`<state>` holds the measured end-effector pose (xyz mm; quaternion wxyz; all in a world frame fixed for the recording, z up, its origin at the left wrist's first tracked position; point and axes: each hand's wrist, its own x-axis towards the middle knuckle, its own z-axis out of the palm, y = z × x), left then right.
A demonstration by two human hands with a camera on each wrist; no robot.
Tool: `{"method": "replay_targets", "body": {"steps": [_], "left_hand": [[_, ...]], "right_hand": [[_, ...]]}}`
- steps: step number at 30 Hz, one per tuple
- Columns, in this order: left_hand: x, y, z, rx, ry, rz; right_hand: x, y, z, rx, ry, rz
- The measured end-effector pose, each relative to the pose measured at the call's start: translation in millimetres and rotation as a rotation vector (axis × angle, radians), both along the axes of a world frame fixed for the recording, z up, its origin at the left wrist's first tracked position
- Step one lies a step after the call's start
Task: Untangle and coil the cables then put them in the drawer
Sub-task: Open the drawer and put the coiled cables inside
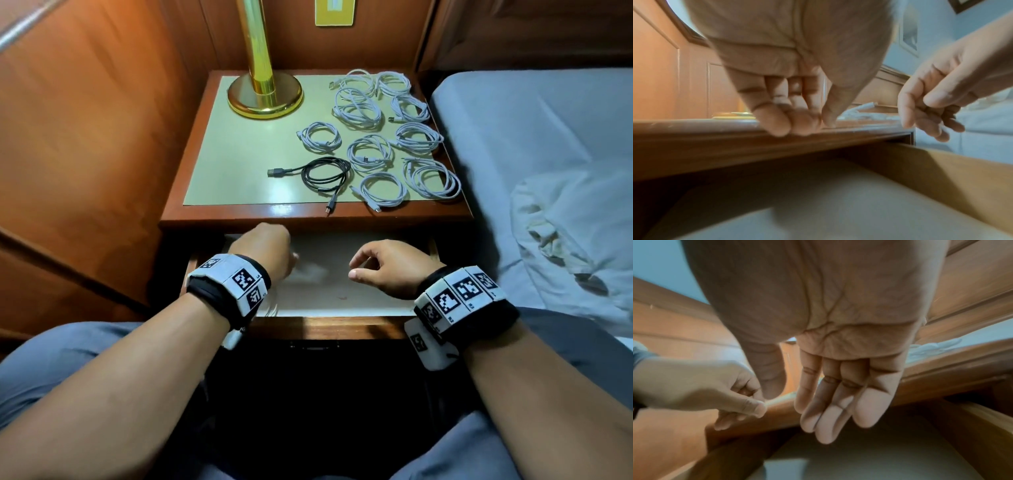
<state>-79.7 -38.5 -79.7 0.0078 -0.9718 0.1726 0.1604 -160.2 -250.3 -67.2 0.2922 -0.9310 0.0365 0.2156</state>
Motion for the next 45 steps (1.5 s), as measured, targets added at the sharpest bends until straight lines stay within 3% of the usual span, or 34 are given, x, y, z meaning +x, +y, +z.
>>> {"method": "replay_targets", "body": {"steps": [3, 6, 9, 12, 15, 17, 25, 31, 34, 37, 45], "left_hand": [[11, -6, 12, -0.274, -0.16, -0.015], [27, -19, 17, -0.449, -0.217, -0.043], [44, -45, 25, -0.456, -0.233, -0.065], [62, -72, 25, -0.327, -0.136, -0.036], [73, -89, 21, -0.163, -0.109, -0.082], [77, -91, 17, -0.167, -0.126, -0.091], [64, -66, 13, -0.11, -0.119, -0.124], [-3, -27, 31, -0.088, 0.017, -0.289], [-32, -2, 21, -0.019, 0.145, -0.37], [-38, 3, 11, 0.066, 0.228, -0.372], [-7, -22, -24, 0.117, 0.227, -0.331]], "right_hand": [[7, -9, 11, 0.0, -0.125, -0.052], [21, -25, 21, -0.01, -0.28, -0.191], [39, -37, 23, -0.017, -0.407, -0.338], [55, -37, 18, -0.044, -0.435, -0.354], [64, -32, 9, -0.152, -0.304, -0.291], [68, -31, 2, -0.231, -0.233, -0.242], [62, -24, -1, -0.302, -0.281, -0.071], [21, -18, 14, -0.199, -0.172, 0.205], [2, -20, 7, -0.139, -0.017, 0.283], [1, -25, -8, -0.213, 0.121, 0.307], [30, -18, -32, -0.312, 0.268, 0.313]]}}
